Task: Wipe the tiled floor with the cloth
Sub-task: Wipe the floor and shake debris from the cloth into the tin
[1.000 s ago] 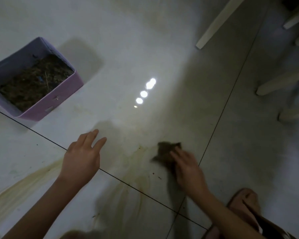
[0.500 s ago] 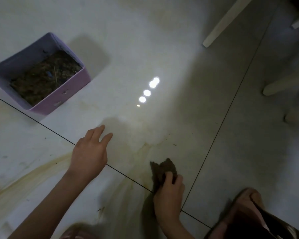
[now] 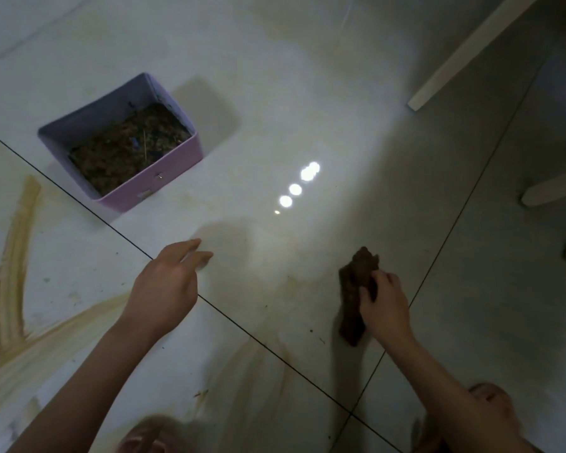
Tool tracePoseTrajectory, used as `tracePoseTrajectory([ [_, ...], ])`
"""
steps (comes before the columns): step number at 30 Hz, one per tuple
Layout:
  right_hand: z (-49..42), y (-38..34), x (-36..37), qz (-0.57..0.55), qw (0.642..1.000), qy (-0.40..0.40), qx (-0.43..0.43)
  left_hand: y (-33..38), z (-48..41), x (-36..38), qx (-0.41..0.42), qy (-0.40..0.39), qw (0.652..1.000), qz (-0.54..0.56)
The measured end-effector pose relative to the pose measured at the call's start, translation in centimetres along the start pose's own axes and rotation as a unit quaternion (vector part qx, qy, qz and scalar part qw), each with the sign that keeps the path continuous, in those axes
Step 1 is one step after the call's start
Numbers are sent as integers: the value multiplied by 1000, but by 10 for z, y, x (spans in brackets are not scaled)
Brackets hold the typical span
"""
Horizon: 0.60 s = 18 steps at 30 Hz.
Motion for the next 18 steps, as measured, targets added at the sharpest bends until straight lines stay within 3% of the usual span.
tracePoseTrajectory([
  [3,-5,-11,8,50,994,-88,-48,-6,1,-3,-10,-1,1000,20],
  [6,-6,-29,16,5,978,-200,-61,-7,0,-4,-22,-3,999,28],
  [8,-1,-47,26,33,965,-239,-103,-6,-1,-6,-34,5,999,40],
  [14,18,-109,70,185,914,-218,-286,-7,0,-14,-43,14,998,44],
  [18,41,-120,93,193,886,-251,-338,-22,8,-20,-63,8,997,45],
])
Point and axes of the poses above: each hand's wrist, its own z-axis away from the middle knuckle, its own x-axis out of the palm, y = z × x, the point moved 2 cm from there along -z, towards the middle knuckle, and after that the axes turned 11 degrees about -x, right-handed, at the moved point
